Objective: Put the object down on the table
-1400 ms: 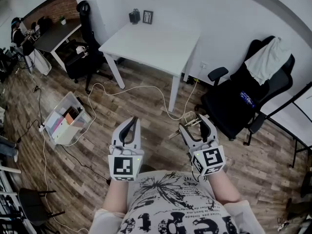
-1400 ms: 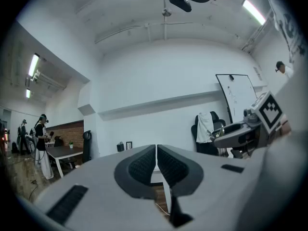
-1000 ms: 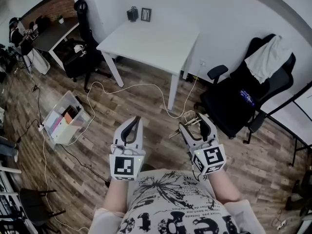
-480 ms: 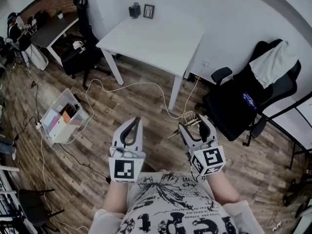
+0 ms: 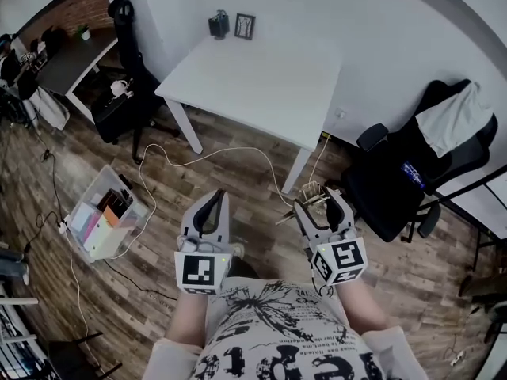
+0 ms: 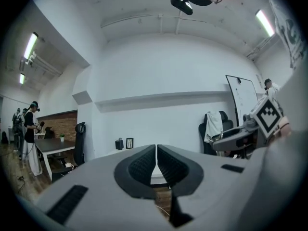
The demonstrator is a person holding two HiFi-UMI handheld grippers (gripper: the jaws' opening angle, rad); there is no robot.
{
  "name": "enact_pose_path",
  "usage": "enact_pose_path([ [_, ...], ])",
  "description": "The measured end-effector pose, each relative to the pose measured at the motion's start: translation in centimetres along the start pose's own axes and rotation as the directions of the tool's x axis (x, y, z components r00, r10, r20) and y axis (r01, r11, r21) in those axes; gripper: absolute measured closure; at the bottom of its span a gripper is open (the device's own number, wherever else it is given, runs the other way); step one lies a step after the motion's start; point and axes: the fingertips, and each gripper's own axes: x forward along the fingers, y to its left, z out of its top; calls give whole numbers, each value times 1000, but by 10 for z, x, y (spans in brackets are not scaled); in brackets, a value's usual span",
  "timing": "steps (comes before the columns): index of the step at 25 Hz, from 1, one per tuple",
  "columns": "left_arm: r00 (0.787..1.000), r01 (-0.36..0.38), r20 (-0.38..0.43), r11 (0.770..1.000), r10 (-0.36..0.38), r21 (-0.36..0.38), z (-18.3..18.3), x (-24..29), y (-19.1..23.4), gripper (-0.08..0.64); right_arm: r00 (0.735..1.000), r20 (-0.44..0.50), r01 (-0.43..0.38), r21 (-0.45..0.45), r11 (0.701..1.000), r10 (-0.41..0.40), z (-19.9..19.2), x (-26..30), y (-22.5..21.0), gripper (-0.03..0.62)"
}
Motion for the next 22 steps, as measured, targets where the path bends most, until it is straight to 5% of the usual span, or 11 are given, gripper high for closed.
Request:
enact_pose_path([
  [9, 993, 108, 33, 992, -111, 66, 5, 95, 119, 548, 994, 21, 102, 35, 994, -103, 28, 135, 14, 313],
  [22, 985, 164, -59, 986, -162, 27, -31, 182, 188, 548, 992, -18, 124, 57, 991, -123, 26, 261, -3, 313],
])
